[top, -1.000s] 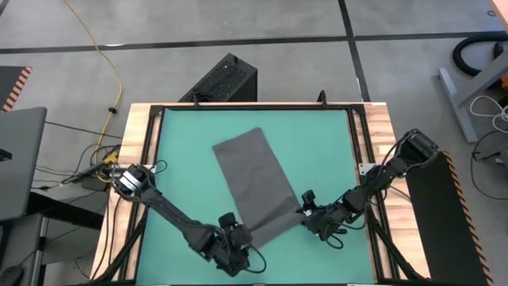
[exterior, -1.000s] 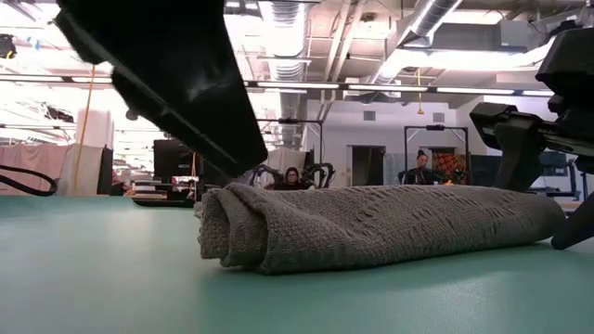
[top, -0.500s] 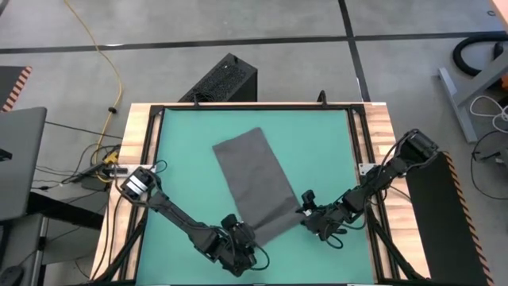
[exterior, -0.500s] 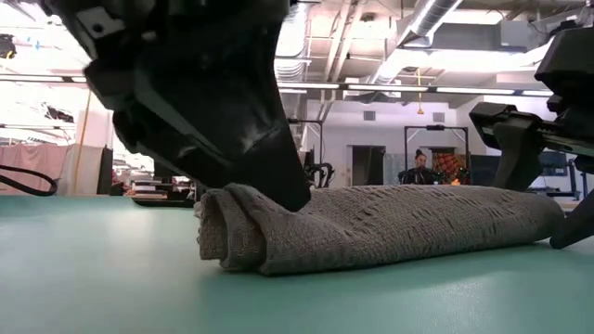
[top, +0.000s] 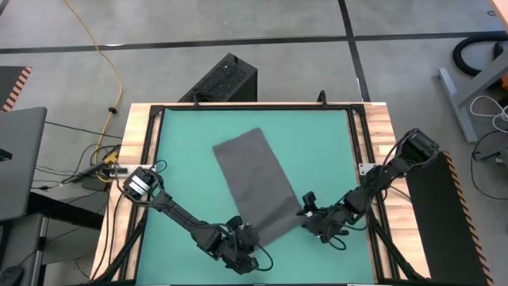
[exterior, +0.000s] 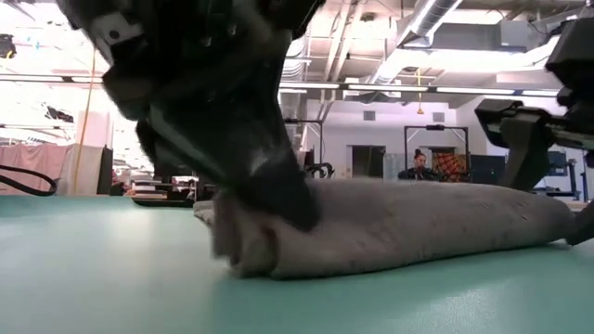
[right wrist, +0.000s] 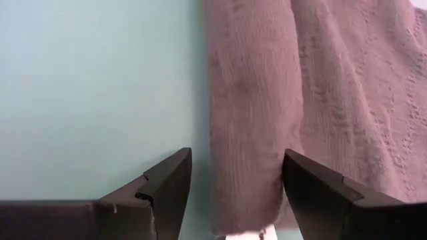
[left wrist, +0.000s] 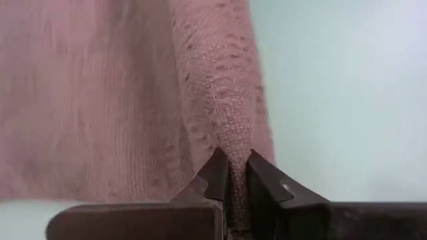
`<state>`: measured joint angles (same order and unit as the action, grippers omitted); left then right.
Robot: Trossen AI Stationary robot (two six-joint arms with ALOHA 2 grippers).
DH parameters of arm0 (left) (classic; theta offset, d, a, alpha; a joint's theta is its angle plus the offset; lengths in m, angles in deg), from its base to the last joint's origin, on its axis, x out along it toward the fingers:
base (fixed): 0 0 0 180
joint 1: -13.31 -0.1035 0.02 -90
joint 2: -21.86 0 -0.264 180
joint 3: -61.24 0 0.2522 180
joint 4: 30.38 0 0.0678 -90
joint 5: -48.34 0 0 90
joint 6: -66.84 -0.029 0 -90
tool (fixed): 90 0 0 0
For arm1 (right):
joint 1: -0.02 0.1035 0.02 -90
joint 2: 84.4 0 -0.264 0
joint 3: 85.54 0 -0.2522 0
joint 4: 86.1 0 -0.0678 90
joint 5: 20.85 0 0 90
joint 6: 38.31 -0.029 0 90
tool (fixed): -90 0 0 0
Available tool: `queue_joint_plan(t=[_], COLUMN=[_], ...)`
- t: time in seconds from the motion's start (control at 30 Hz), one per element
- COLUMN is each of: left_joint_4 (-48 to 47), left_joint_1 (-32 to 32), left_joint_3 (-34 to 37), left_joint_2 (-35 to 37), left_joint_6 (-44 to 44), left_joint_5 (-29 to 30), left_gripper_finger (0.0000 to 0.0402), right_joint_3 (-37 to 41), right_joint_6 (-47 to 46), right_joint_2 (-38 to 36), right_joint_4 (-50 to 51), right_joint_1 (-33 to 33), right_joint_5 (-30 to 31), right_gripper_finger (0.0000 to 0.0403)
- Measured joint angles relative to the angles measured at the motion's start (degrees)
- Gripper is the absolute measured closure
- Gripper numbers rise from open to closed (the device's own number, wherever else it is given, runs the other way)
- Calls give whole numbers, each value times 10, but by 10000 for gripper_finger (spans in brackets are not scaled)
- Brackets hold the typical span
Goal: Roll towel
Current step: Roll the black towel
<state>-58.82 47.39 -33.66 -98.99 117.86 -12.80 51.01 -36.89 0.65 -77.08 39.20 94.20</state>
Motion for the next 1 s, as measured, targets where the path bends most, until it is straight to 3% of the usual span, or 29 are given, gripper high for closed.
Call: queue_joint_plan(t=[0.17,0.43,0.53,0.67,0.87,1.0], left_joint_4=[48,170,221,229,329,431], left_joint_1=[-12,-32,-35,-38,-50,-60], left_joint_3=[0,0,0,3,60,112], left_joint_2=[5,-13,-47,-59,-56,-54], left_joint_6=[-66,-166,-159,-131,-111,-88], left_joint_5=[-10,-87,-131,-147,-185,-207], left_gripper_finger=[396,399,399,399,399,399], right_joint_3=[0,0,0,0,0,0], right_joint_6=[-28,-36,-36,-35,-46,-75], right_joint_2=[-45,-67,-58,-52,-53,-53], right_joint_4=[31,50,60,66,82,89], right_joint_1=[13,13,13,13,12,3], right_joint_5=[-1,1,0,-22,-69,-80], right_gripper_finger=[148,148,148,148,149,182])
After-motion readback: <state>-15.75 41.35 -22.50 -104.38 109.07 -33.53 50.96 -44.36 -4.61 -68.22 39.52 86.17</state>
